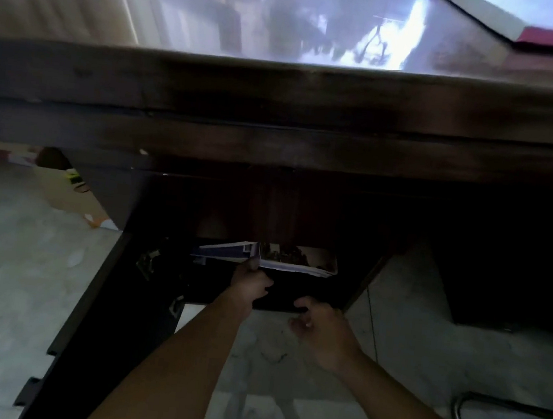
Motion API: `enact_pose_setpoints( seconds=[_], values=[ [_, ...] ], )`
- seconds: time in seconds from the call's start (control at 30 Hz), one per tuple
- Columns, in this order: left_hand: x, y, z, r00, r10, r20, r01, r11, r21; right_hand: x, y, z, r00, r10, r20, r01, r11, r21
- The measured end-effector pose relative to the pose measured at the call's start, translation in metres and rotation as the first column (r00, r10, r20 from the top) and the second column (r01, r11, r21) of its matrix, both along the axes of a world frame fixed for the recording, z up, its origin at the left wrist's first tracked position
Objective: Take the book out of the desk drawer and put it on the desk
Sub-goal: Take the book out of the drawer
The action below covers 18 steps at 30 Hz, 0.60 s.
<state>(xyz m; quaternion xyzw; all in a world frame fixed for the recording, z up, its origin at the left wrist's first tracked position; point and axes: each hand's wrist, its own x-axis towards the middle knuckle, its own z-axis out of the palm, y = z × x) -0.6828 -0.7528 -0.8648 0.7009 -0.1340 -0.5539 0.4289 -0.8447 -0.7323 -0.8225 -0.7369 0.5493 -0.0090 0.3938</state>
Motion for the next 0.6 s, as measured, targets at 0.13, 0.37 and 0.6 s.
enact_pose_setpoints(
  seconds=[0.13, 0.37, 0.6],
  values=[
    [0.002, -0.018, -0.005, 1.0, 0.001, 0.017, -0.001, 1.0, 0.016, -0.006, -0.008, 0.002, 1.0, 0.004, -0.021, -0.004, 1.0, -0.012],
    [0.01, -0.027, -0.01, 0.995, 0.095, 0.004, -0.095, 0.994, 0.053, -0.008, -0.019, 0.008, 0.999, -0.005, -0.033, 0.004, 1.0, -0.012],
    [0.002, -0.042, -0.014, 0.992, 0.107, 0.067, -0.11, 0.992, 0.055, -0.01, -0.017, -0.001, 0.998, 0.004, -0.056, -0.004, 1.0, 0.003]
  ],
)
